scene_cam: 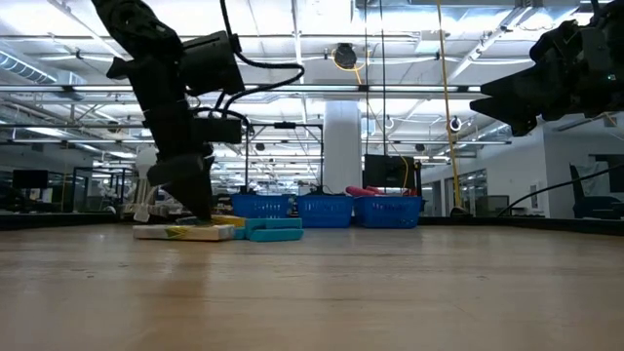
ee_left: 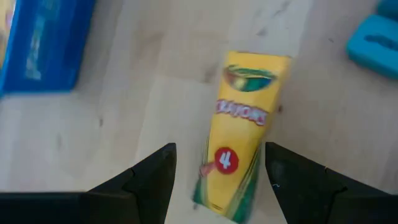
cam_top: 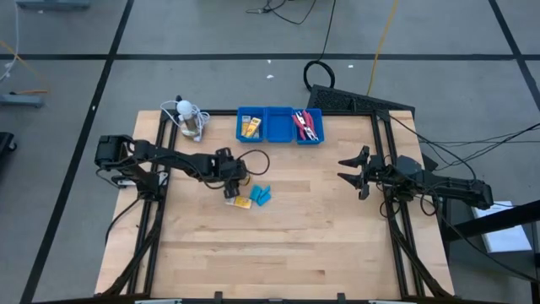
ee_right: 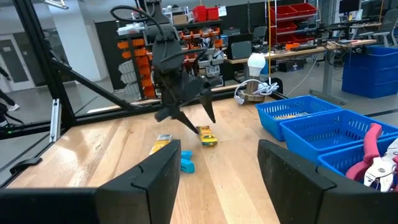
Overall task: Pick & Place School Supplies
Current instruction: Put the crayon box into the left blue bin
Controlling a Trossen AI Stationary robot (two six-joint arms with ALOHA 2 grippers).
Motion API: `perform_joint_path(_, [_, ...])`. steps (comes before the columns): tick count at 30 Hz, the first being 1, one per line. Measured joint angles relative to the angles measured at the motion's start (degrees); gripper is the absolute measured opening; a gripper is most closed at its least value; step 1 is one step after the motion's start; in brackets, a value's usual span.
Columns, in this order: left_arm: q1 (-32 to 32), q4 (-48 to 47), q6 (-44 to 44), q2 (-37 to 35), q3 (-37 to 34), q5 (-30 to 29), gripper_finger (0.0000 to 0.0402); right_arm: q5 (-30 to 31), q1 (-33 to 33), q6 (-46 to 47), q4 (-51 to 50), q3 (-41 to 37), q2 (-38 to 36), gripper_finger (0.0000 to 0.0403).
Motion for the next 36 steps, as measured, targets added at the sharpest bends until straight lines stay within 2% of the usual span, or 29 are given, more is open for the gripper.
perform_joint_path(3, [0.1, 0.0, 4.9, 0.0, 0.0, 0.8, 0.0246, 0.0, 0.0, 0.0, 0.0, 0.0, 0.0, 0.0206])
perform_joint_path(6, [1.2, 1.6, 6.6, 0.6, 0.0, 4.6, 0.0246, 0.0, 0.0, 0.0, 0.0, 0.0, 0.0, 0.0205])
perform_joint_path(11, [4.4, 6.0, 4.4, 3.8, 0.1, 12.3, 0.0246, 0.0, 0.0, 0.0, 0.0, 0.0, 0.0, 0.0204])
perform_joint_path(16, [6.9, 9.8, 3.3, 8.1, 0.4, 15.8, 0.0246, 0.0, 0.0, 0.0, 0.3, 0.0, 0.0, 0.0207])
perform_joint_path(22, [8.5, 10.8, -3.6, 10.3, 0.4, 23.0, 0.0246, 0.0, 0.0, 0.0, 0.4, 0.0, 0.1, 0.0208])
perform_joint_path(29, [8.5, 10.7, -13.8, 8.9, 0.3, 24.1, 0.0246, 0.0, 0.0, 0.0, 0.4, 0.0, 0.1, 0.0207])
perform_joint_path(36, [7.1, 4.4, -14.1, 4.2, -0.1, 22.4, 0.0246, 0.0, 0.0, 0.0, 0.4, 0.0, 0.1, 0.0204])
